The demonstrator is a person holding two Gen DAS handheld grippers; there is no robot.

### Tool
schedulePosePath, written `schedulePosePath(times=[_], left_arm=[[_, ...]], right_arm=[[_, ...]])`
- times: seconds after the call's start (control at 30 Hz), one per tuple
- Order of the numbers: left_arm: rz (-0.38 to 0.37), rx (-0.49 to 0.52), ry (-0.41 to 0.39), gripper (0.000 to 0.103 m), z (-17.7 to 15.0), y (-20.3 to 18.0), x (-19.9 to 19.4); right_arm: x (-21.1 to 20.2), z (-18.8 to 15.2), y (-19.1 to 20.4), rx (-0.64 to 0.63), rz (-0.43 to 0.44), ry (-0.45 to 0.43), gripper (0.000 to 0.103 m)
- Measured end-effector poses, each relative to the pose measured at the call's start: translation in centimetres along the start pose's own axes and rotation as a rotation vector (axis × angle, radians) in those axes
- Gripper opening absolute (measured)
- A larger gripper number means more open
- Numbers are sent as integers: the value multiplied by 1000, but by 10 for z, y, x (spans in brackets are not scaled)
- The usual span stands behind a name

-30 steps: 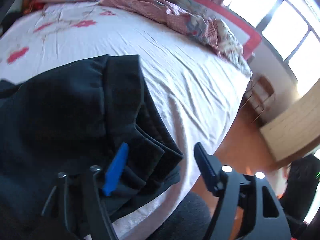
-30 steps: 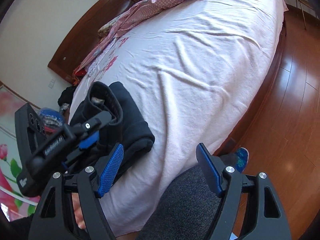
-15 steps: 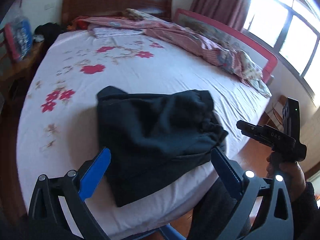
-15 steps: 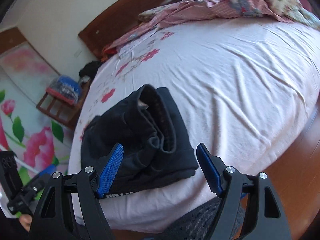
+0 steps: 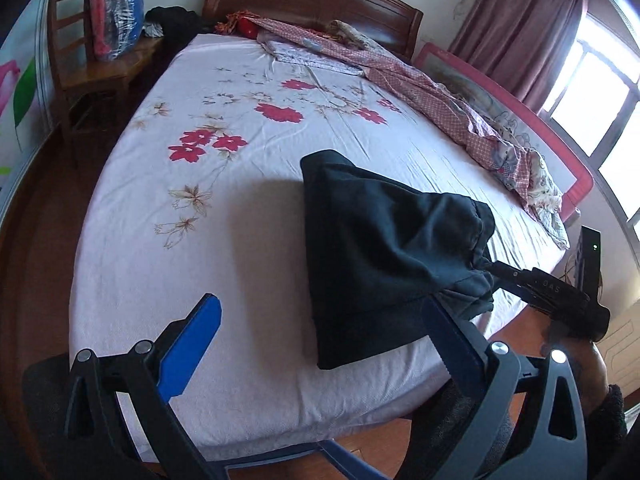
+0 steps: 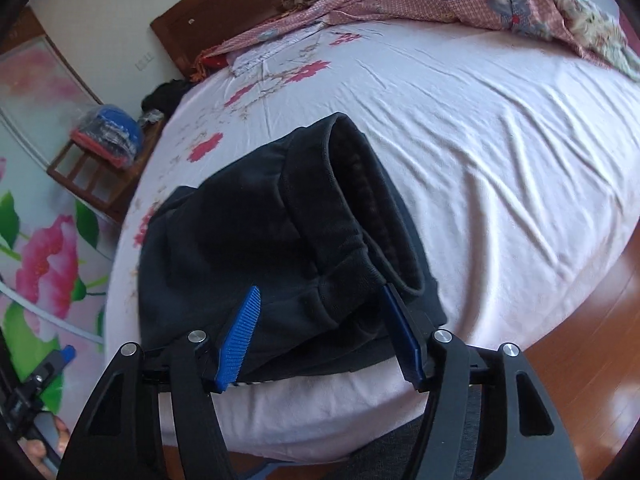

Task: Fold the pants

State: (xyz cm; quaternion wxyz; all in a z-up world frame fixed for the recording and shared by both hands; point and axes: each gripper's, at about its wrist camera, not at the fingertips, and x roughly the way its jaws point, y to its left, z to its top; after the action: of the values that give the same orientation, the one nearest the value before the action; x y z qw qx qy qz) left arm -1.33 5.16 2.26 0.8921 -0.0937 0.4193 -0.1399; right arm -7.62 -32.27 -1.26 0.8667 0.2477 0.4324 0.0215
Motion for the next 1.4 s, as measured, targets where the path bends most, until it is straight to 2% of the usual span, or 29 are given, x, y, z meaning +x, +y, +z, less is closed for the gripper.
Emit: schedulePosePath(times=[0.07,0.1,0.13,0.2,0.3,0.37,0.43,0.47,0.5,0.53,0.57,0.63,0.67,0.73,0.8,0.87,0.9,0.93,0.97,1.0,1.03,1.07,1.1,1.17,1.2,1.23,1.27,1.33,1.4], left_arm=[[-7,14,6,101,-3,-4,-2],[-11,21,10,101,-5,-6,-2],[-13,24,13,101,-6,-8,-3],[-13,27,15,101,-7,-9,-4],[-6,27,2,101,-6,-11,-6],[-5,22,4,101,-6,-11,-4],[-6,21,19,101,-6,-10,0],[0,23,31,101,-7,-10,3],[2,24,44,101,-8,-10,6],[8,28,60,101,-10,-10,9],[22,32,76,101,-10,-9,12],[38,34,71,101,-10,-6,11],[50,26,68,101,-9,-5,11],[46,12,63,101,-4,-2,12],[56,25,50,101,2,-4,14],[39,53,35,101,11,-10,20],[38,69,16,101,16,-14,22],[34,84,-8,101,23,-20,25],[13,100,-17,101,28,-25,30],[-3,120,-30,101,33,-31,37],[1,128,-38,101,36,-36,44],[-9,142,-33,101,37,-41,55],[-12,158,-25,101,36,-46,64],[16,203,43,101,25,-55,90],[28,215,98,101,17,-56,102],[25,207,173,101,5,-54,116],[22,192,213,101,-6,-50,124],[13,149,209,101,-21,-40,127],[-6,106,193,101,-22,-32,118]], right_arm=[[8,3,2,-14,0,-4,61],[12,5,3,-19,-17,-5,41],[14,8,5,-40,-47,-11,11],[4,14,8,-46,-36,-32,11],[-32,11,18,-108,-47,-109,11],[-35,0,-1,-51,-68,-78,11],[-12,-17,-32,17,-122,-9,14],[1,-25,-44,42,-121,31,19],[5,-32,-57,96,-147,30,50],[0,-36,-66,158,-170,15,69],[-7,-36,-70,202,-145,-3,69],[-28,-32,-61,204,-247,-63,69],[-39,-28,-51,171,-267,-112,69],[-50,-12,-27,116,-192,-184,69],[-42,9,4,18,-74,-192,69],[-23,26,35,-76,-35,-200,68],[-12,34,49,-132,-33,-206,59],[-2,40,60,-177,-45,-218,57],[9,44,68,-217,-63,-213,57],[24,46,70,-236,-90,-191,47],[39,46,68,-248,-103,-140,44],[53,40,64,-279,-151,-107,41],[65,33,56,-308,-234,-90,33],[78,23,22,-217,-185,-50,33],[76,20,12,-195,-169,-67,33],[76,18,15,-234,-183,-76,33],[79,16,22,-281,-217,-73,33],[81,19,27,-308,-229,-71,33],[69,30,20,-217,-160,-44,33]])
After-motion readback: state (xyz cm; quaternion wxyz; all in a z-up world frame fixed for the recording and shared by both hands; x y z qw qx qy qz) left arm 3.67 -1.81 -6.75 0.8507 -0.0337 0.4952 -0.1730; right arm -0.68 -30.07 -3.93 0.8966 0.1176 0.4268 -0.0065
